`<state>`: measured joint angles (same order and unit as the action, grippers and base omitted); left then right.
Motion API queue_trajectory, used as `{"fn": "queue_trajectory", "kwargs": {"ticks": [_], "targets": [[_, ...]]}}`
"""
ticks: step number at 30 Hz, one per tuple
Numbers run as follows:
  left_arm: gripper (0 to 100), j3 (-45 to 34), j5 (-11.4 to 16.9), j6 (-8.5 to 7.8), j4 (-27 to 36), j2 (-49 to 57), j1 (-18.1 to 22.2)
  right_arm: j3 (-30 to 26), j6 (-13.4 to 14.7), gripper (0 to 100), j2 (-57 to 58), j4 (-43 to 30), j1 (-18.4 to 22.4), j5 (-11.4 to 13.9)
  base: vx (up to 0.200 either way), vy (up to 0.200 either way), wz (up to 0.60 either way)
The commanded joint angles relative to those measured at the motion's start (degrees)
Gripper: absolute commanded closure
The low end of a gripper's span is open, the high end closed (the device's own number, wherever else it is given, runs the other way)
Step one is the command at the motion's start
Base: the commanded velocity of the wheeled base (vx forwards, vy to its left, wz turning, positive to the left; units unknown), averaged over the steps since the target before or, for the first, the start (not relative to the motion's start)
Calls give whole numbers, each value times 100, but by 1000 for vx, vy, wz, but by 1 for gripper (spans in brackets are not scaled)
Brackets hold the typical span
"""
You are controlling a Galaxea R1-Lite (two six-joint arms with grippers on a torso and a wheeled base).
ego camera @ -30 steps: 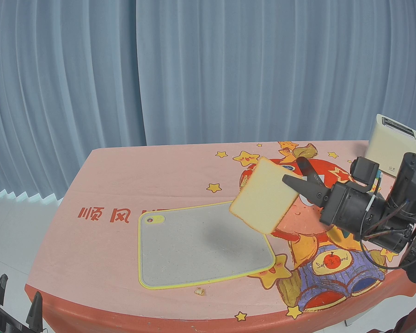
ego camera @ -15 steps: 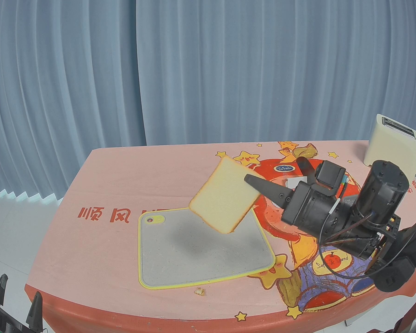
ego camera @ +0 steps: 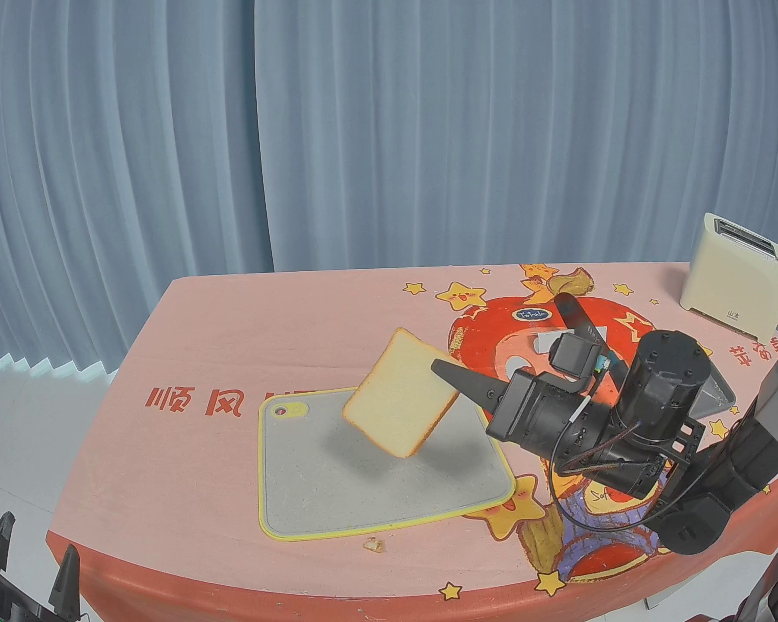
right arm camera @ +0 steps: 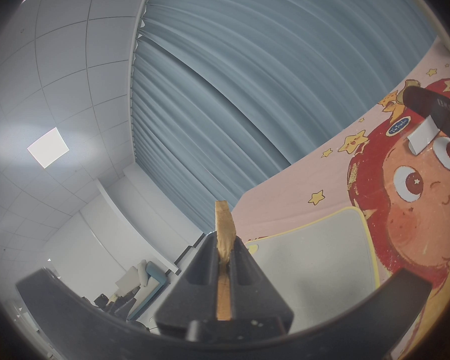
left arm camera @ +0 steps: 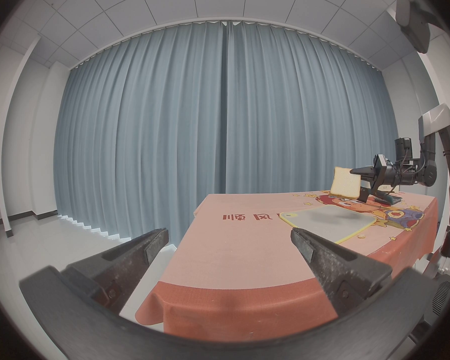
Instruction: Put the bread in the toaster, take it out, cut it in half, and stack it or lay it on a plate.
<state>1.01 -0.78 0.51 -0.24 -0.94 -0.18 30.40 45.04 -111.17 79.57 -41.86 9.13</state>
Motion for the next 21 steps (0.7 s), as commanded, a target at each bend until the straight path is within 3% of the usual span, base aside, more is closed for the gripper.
{"fn": "queue_trajectory", "kwargs": {"ticks": [1,10,21], "targets": [[0,-101,-1,2,-2,-3,1,9,-4,100,-151,6,3,1,0,0,0],[0,-101,-1,2,-2,-3,1,9,-48,100,-336,15,-41,-25,0,0,0],[0,-101,-1,2,-2,-3,1,62,-40,100,-775,481,-94,-271,0,0,0]]}}
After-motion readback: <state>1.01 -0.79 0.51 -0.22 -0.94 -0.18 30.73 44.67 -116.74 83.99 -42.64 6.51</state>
